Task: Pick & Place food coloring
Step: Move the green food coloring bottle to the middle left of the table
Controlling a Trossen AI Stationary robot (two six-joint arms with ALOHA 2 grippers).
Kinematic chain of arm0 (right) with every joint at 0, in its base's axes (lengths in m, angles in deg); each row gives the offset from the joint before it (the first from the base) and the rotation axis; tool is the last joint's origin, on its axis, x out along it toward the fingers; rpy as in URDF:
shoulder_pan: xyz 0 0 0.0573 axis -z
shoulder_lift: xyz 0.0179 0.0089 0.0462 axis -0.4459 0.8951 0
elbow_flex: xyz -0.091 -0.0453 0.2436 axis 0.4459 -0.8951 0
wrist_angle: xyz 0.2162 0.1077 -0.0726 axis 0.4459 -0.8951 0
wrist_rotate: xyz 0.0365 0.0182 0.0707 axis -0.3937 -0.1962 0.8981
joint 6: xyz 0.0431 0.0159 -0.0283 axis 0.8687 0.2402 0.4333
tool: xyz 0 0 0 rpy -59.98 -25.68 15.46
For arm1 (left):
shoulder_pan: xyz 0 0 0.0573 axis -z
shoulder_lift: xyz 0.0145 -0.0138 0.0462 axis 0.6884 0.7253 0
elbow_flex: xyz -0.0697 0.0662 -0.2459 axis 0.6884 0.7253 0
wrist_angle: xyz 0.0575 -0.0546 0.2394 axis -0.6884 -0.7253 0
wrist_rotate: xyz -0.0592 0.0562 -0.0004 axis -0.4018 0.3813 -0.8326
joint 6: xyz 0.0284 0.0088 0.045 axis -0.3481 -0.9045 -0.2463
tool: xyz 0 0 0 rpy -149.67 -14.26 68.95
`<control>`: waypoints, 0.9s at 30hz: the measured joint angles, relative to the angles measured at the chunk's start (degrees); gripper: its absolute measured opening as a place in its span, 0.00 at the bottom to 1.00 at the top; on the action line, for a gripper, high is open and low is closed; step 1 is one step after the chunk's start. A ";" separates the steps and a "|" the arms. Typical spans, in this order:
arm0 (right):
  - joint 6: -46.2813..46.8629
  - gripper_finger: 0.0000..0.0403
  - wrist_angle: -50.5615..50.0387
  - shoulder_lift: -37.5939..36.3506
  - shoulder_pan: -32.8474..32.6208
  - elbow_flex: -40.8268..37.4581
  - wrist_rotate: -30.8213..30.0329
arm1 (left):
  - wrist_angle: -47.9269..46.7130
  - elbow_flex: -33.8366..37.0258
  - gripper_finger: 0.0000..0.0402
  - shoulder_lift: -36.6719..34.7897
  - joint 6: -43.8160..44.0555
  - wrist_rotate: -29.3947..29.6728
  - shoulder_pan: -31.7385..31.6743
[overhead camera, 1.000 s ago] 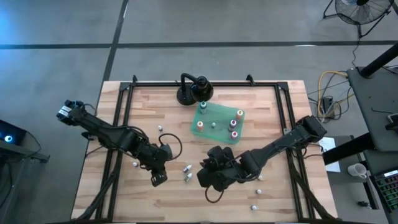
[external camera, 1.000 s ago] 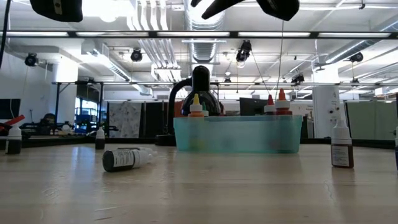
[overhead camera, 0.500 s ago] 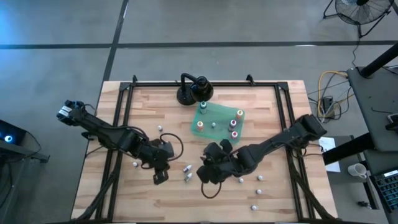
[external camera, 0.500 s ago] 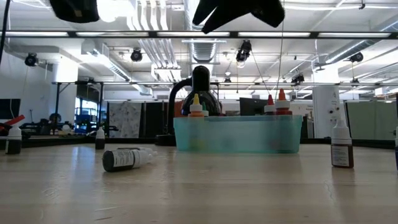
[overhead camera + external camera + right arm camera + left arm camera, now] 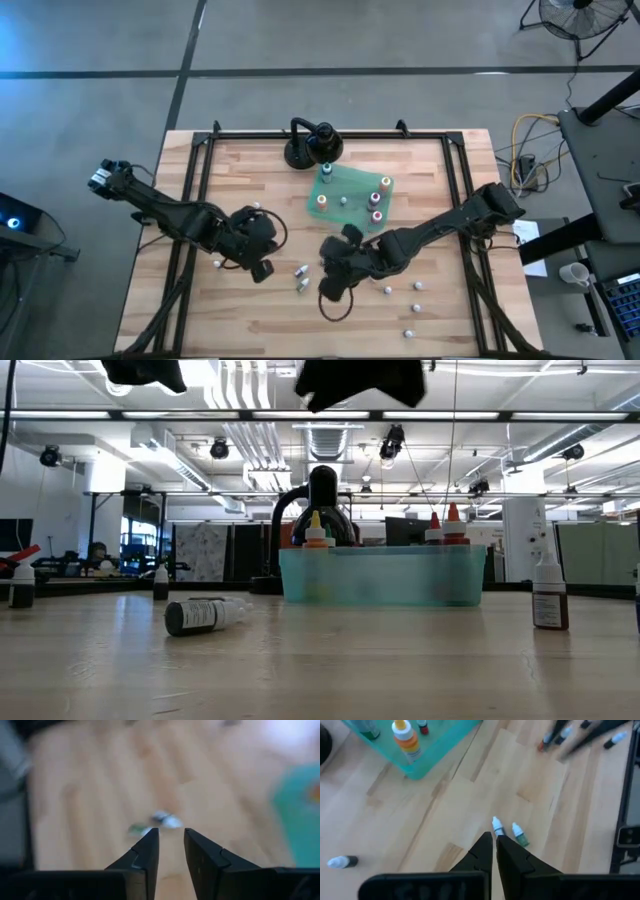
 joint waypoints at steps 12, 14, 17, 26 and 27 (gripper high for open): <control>-30.71 0.35 6.42 14.07 0.42 4.94 17.95 | -7.55 3.00 0.00 -6.31 6.87 6.86 3.31; -34.16 0.37 5.63 15.70 0.91 6.77 17.83 | -7.43 5.19 0.00 -7.85 9.33 6.85 3.80; -42.38 0.40 4.38 17.19 1.41 8.95 17.87 | -7.37 8.98 0.00 -10.20 13.67 6.81 4.30; -48.80 0.42 2.73 19.54 4.79 9.42 18.15 | -3.22 18.01 0.00 -17.18 23.08 4.94 5.50; -49.42 0.42 2.78 19.89 5.12 9.42 18.85 | -2.69 18.41 0.00 -17.77 23.20 4.96 5.50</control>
